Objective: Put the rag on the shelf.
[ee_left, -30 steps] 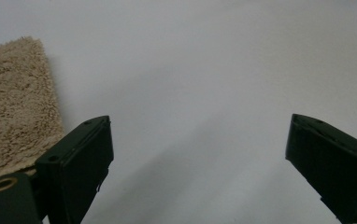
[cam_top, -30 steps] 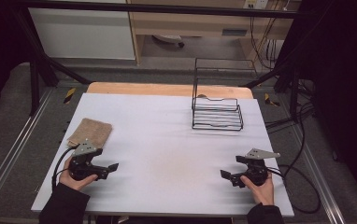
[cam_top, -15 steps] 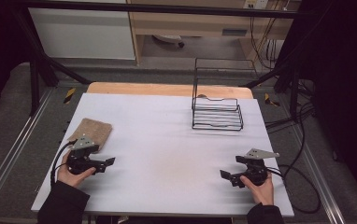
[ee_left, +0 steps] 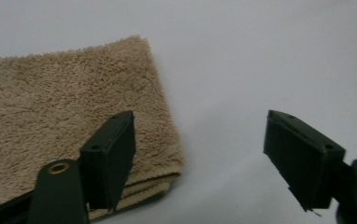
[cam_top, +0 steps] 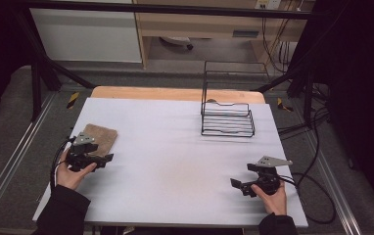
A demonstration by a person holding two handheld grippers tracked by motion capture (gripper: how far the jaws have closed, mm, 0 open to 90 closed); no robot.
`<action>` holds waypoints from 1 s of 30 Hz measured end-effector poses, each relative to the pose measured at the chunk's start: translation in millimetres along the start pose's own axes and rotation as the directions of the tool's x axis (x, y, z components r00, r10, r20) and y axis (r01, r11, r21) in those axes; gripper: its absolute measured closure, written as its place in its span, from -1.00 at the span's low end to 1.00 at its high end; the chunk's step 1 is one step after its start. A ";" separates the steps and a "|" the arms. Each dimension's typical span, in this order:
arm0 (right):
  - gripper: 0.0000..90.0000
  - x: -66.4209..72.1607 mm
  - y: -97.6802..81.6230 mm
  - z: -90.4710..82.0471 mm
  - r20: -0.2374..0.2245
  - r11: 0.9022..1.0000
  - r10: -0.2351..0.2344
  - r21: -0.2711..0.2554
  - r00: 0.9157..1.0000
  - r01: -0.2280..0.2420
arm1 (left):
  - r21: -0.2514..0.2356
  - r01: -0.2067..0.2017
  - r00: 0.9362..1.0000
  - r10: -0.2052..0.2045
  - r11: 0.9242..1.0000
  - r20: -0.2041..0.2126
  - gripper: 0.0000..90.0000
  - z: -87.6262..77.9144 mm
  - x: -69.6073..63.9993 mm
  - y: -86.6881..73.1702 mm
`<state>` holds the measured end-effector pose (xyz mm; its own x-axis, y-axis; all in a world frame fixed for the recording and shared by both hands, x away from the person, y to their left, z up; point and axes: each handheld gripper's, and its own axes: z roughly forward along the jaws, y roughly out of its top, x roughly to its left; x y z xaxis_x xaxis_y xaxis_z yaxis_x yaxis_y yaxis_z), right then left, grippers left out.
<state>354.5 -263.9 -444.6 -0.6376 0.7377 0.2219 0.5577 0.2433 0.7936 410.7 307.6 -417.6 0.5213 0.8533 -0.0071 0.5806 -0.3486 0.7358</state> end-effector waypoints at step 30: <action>-0.97 -0.1 -0.3 1.3 0.005 1.000 -0.004 0.008 1.000 0.004 | 0.110 -0.068 0.991 0.080 0.992 -0.104 0.61 21.7 8.0 -10.2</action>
<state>355.1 -263.1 -445.6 -0.6369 0.7401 0.2160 0.5596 0.2511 0.7898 422.5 309.6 -439.9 0.4980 0.8586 0.1220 0.6093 -0.4465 0.6553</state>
